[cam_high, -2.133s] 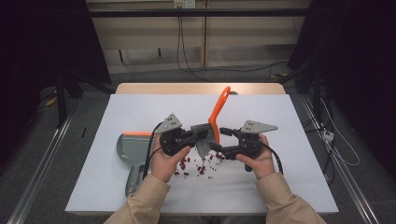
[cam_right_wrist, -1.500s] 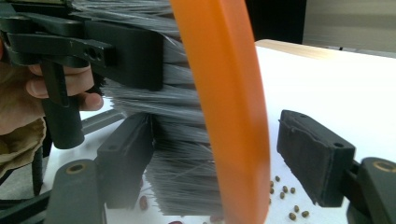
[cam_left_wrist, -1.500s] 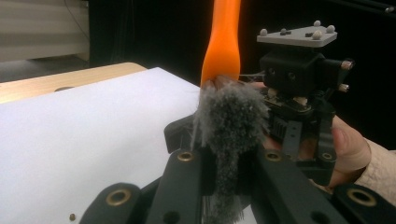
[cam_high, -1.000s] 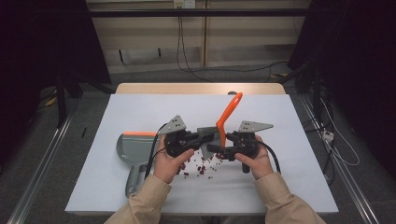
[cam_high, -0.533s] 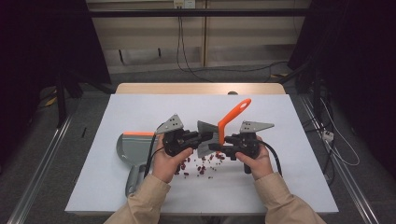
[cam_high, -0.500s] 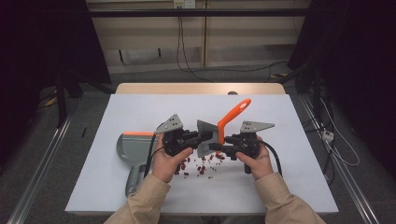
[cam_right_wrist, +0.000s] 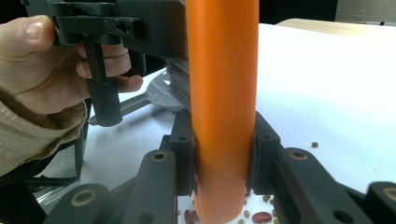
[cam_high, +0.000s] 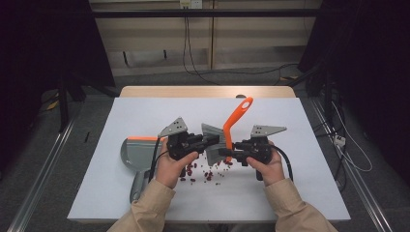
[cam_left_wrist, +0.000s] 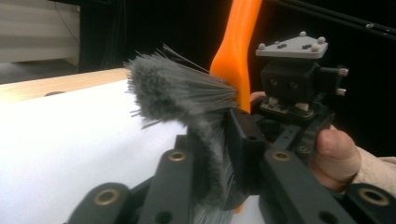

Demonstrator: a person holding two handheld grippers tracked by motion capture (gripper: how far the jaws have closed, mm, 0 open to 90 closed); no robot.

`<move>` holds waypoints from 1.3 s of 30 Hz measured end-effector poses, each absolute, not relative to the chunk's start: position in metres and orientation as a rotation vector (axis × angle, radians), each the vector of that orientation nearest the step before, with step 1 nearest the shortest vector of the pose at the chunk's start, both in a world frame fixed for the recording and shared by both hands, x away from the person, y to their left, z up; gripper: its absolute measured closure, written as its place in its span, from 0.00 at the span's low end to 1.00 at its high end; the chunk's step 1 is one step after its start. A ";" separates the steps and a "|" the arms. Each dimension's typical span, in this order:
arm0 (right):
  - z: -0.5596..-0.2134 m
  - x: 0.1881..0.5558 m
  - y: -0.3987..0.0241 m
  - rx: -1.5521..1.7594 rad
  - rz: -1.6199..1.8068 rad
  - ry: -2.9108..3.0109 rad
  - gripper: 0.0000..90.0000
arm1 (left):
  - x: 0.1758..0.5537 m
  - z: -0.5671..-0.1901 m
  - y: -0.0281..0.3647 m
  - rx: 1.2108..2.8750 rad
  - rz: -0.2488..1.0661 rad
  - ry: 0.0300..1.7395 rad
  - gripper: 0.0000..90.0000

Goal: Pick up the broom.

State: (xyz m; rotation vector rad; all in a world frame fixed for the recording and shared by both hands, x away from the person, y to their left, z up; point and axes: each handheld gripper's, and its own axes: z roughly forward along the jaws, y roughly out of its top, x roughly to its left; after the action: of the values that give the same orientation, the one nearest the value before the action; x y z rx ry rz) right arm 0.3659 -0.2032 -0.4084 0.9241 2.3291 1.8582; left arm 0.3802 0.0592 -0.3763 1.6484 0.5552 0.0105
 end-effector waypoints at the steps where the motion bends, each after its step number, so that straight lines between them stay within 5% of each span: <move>1: -0.408 0.366 -0.203 0.929 1.859 2.332 0.77 | 0.380 -0.376 0.059 1.651 0.019 0.557 0.86; 7: -0.404 0.364 -0.203 0.940 1.819 2.340 0.77 | 0.380 -0.375 0.061 1.664 0.063 0.575 0.73; 17: -0.392 0.368 -0.229 1.061 1.674 2.276 0.77 | 0.380 -0.367 0.066 1.709 0.164 0.605 0.36; 27: -0.386 0.366 -0.251 1.121 1.468 2.276 0.77 | 0.380 -0.366 0.071 1.736 0.224 0.593 0.24; 39: -0.380 0.368 -0.271 1.187 1.194 2.284 0.77 | 0.381 -0.365 0.078 1.737 0.245 0.606 0.20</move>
State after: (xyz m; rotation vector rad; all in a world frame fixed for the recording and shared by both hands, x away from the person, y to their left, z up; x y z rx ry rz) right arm 0.3675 -0.2714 -0.3805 1.1872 2.2845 1.1939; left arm 0.3809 0.0781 -0.3650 1.7370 0.6059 0.2451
